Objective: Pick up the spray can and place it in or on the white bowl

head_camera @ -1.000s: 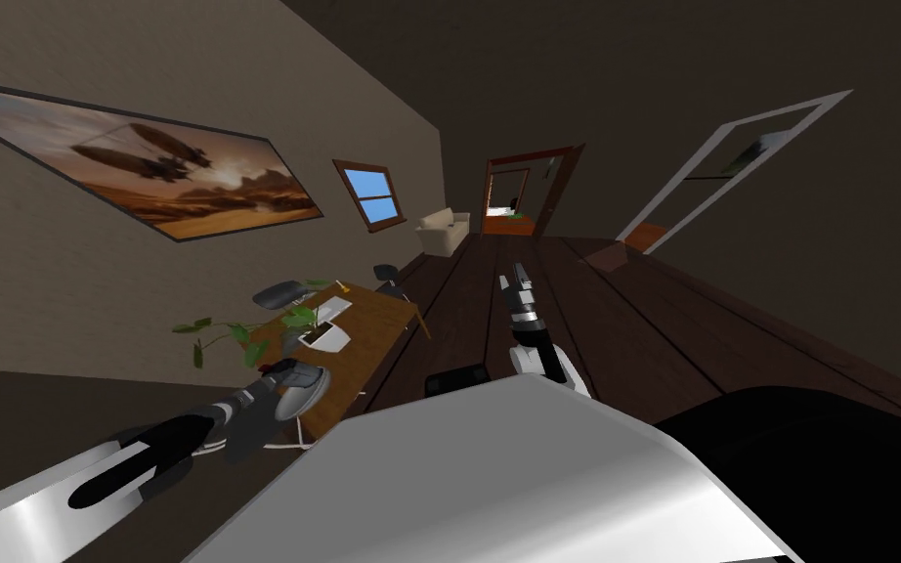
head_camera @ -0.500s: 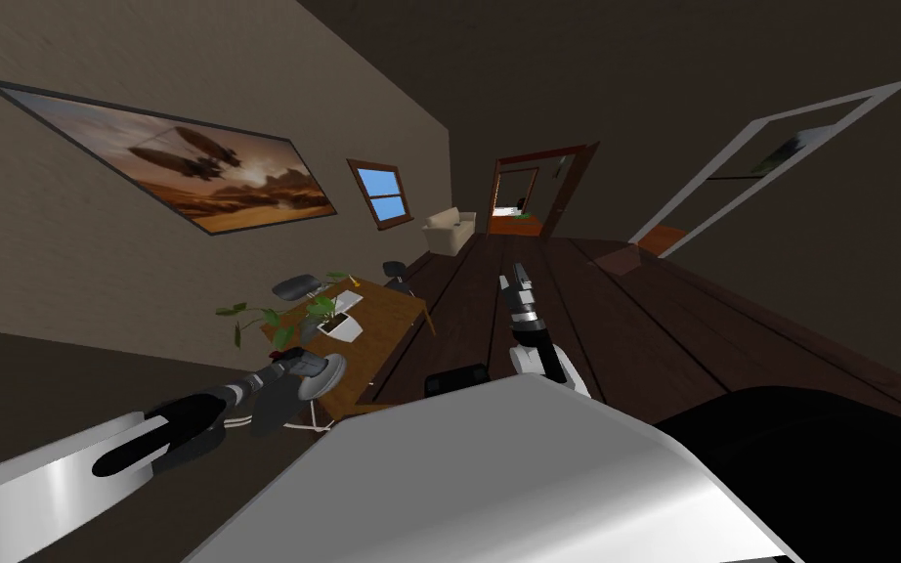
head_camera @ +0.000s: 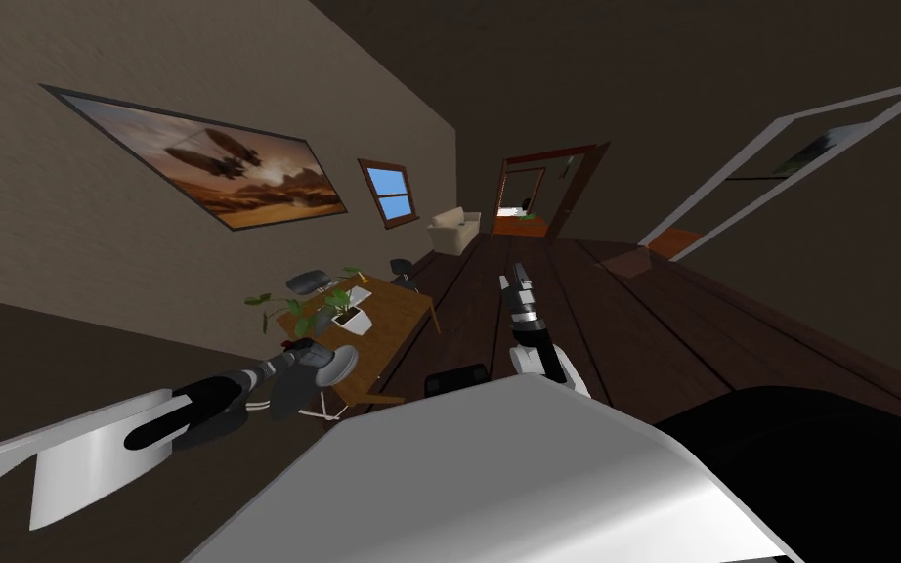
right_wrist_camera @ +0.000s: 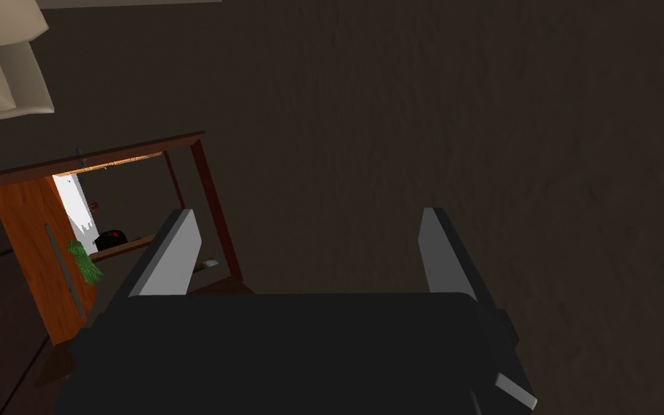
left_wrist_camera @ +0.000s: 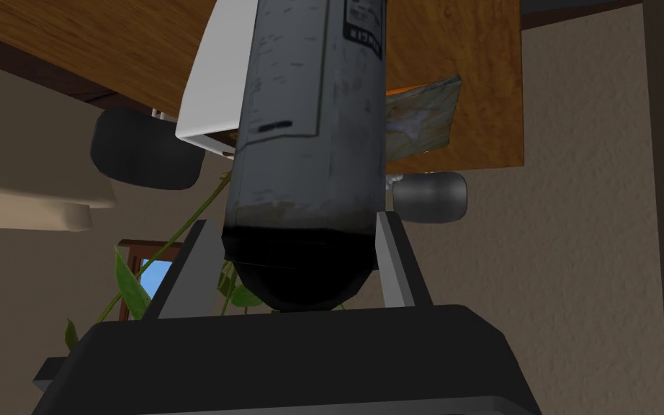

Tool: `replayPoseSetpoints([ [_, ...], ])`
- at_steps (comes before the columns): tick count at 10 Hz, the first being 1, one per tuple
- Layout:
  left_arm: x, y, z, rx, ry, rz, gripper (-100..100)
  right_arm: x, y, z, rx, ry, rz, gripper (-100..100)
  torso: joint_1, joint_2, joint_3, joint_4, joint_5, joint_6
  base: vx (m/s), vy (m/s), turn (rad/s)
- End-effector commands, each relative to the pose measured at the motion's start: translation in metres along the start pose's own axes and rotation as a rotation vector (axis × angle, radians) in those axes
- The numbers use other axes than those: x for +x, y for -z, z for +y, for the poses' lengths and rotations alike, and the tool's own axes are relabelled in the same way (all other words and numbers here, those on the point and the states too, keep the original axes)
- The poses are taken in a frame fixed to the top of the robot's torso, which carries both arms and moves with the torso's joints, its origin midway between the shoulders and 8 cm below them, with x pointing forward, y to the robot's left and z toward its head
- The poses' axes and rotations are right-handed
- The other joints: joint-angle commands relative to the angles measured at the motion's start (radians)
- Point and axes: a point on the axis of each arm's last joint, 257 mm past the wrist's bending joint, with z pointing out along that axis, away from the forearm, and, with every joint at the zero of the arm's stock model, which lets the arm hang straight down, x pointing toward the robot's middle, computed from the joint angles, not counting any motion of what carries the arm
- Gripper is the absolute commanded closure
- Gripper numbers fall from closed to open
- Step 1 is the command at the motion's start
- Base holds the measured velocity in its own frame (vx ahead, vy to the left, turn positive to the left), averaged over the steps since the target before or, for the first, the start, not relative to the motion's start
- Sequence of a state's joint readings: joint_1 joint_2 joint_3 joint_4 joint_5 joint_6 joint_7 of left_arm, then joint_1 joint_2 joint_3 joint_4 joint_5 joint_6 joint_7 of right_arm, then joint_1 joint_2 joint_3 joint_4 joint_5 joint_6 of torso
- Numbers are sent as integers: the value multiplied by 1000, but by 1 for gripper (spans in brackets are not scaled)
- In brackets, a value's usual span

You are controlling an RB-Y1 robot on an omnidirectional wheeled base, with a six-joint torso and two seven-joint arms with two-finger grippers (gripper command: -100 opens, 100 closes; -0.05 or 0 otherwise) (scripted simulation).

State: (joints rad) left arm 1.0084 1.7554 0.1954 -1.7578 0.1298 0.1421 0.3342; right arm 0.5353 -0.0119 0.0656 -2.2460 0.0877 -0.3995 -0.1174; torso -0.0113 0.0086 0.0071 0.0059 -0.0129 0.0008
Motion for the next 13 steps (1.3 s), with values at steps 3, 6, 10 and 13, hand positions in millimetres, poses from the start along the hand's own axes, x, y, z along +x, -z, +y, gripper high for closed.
replayPoseSetpoints([
  [3, -1, 0, 0, -1, -1, -1, -100, 0, 0, 0, 0, 0, 0, 0, -4, -1, 0, 0, -1, 0, -6, 14, 0],
  [6, -1, 0, 0, -1, 0, -1, -100, 0, 0, 0, 0, 0, 0, 0, -5, -1, -1, 0, -1, 0, 0, 0, 0],
  [10, -18, -4, -30, 25, -20, 6, -100, 0, 0, 0, 0, 0, 0, 0, -3, -1, -1, 0, -1, 0, 0, 29, 83],
  [13, -26, -6, -52, 43, -33, 13, -100, 0, 0, 0, 0, 0, 0, 0, -3, -1, 0, 0, 0, 0, -2, 41, 70],
])
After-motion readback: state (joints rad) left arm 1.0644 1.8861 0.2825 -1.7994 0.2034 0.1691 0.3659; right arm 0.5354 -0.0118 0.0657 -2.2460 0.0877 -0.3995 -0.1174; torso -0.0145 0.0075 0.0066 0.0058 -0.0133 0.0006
